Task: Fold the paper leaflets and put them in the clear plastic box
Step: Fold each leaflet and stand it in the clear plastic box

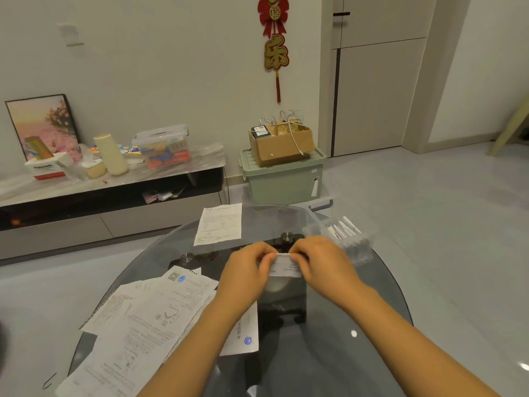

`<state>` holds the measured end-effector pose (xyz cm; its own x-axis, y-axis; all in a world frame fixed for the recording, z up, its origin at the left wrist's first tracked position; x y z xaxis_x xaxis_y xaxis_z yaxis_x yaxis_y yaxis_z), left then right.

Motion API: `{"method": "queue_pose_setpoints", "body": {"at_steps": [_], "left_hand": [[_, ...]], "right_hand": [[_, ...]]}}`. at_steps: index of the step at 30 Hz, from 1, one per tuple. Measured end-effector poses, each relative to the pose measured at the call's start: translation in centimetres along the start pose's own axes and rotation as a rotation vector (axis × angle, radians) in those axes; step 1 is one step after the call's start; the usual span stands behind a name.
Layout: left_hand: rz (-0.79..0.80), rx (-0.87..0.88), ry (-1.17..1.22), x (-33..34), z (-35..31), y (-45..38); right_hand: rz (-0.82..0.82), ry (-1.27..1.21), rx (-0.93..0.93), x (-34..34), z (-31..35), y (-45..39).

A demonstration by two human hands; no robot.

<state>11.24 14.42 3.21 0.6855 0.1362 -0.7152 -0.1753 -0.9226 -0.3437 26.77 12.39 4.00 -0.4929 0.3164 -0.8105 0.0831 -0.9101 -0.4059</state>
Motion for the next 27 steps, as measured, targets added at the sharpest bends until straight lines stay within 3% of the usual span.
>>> {"method": "queue_pose_setpoints", "body": {"at_steps": [11,15,20,27], "left_hand": [[0.012,0.189,0.097,3.0,-6.4,-5.9],[0.037,0.169,0.144,5.0,-7.6,-7.5],[0.189,0.342,-0.078,7.3,-8.0,-9.1],[0.421,0.594,-0.241,10.9,-8.2,-11.0]], "right_hand": [[-0.151,-0.150,0.267,-5.5,-5.3,-0.6],[-0.324,-0.126,0.397,-6.1,-7.8,-0.8],[-0.539,-0.154,0.544,-6.4,-9.8,-1.1],[-0.476,-0.071,0.612,-5.7,-11.0,-2.1]]}}
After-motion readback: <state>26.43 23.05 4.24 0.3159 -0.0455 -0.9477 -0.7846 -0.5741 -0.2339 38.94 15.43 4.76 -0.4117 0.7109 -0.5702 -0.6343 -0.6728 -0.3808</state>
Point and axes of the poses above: each hand's wrist, its own y-axis away from the middle knuckle, its own x-axis out of the palm, z = x × y, the point moved 2 cm from there along -y, towards the middle knuckle, and after that the axes turned 6 degrees about -z, right-handed, at the moved point
